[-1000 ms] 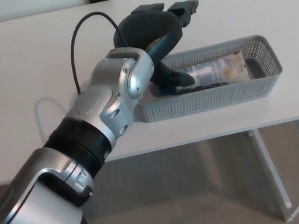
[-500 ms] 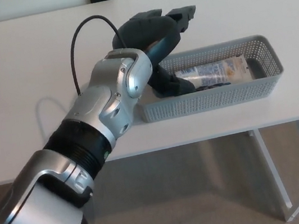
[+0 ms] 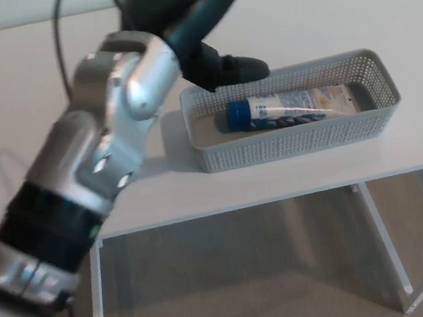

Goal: The robot walks towards a table in front, picks a shampoo with left hand and puts it in a small grey container

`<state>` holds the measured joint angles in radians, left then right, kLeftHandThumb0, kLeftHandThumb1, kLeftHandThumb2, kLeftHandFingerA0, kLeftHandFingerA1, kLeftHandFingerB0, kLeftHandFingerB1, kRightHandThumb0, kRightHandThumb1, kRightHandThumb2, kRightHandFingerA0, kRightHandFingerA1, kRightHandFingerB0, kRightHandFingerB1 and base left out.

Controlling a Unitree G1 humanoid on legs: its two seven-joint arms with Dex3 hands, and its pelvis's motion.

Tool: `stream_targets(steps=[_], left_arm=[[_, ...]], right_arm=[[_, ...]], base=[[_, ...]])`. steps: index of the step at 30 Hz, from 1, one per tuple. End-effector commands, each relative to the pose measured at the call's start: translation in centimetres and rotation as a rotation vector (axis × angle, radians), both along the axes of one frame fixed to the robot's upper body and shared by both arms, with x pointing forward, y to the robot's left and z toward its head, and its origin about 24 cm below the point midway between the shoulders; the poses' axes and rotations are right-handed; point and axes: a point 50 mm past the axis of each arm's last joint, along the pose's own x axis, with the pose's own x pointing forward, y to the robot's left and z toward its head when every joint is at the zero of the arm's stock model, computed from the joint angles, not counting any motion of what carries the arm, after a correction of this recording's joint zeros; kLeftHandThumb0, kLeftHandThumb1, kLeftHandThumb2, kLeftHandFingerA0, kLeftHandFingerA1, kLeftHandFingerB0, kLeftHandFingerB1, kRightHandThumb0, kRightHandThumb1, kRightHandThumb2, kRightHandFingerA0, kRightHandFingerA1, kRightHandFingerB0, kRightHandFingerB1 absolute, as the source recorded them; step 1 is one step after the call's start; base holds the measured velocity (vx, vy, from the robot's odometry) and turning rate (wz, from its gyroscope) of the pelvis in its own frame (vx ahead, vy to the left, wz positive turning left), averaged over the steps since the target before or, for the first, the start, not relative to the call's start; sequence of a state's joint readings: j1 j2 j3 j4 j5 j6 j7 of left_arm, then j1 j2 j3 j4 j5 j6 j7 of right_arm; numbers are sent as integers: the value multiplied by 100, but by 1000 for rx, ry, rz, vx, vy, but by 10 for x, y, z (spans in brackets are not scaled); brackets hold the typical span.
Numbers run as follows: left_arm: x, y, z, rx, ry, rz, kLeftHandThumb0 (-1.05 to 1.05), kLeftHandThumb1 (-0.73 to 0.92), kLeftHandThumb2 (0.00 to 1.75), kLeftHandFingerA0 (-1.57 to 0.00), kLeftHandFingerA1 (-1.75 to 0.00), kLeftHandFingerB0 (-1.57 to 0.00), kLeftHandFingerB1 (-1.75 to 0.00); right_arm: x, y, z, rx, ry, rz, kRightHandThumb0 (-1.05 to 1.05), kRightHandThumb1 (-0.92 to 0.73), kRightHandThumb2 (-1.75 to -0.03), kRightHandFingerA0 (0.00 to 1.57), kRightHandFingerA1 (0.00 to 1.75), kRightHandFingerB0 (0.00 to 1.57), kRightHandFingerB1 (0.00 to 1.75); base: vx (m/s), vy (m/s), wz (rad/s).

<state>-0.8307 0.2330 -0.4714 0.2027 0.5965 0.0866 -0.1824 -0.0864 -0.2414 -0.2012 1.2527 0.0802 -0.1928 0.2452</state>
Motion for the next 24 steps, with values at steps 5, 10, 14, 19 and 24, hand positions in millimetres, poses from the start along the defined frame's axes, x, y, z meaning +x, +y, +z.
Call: stream_targets(steps=[5, 10, 14, 19, 24], left_arm=[[-126, 92, 67, -39, -126, -154, -75, 43, 86, 0, -11, 0, -13], [-165, 117, 44, -73, -56, -171, -78, 56, 58, -14, -29, -7, -23], [-207, 146, 6, -216, 107, -150, -56, 40, 70, -40, -45, -32, -41], [-246, 181, -40, -391, 362, -17, -41, 43, 53, -48, -38, -46, -35], [-312, 247, -108, -526, 881, 255, -52, 38, 67, -53, -49, -38, -41]], right_arm=[[-13, -10, -1, -44, 61, 16, -35, -62, -58, 61, 45, 53, 41], [-17, -15, 0, -50, 74, 7, -34, -63, -58, 61, 45, 52, 40], [-27, -15, -2, -42, 90, 20, -36, -61, -58, 59, 45, 53, 40], [-34, -16, -4, -55, 117, 24, -38, -60, -57, 60, 46, 50, 40], [-47, -16, -7, -60, 155, 16, -40, -60, -57, 63, 48, 54, 42]], base=[[0, 0, 0], [0, 0, 0], [0, 0, 0], [0, 0, 0], [0, 0, 0]])
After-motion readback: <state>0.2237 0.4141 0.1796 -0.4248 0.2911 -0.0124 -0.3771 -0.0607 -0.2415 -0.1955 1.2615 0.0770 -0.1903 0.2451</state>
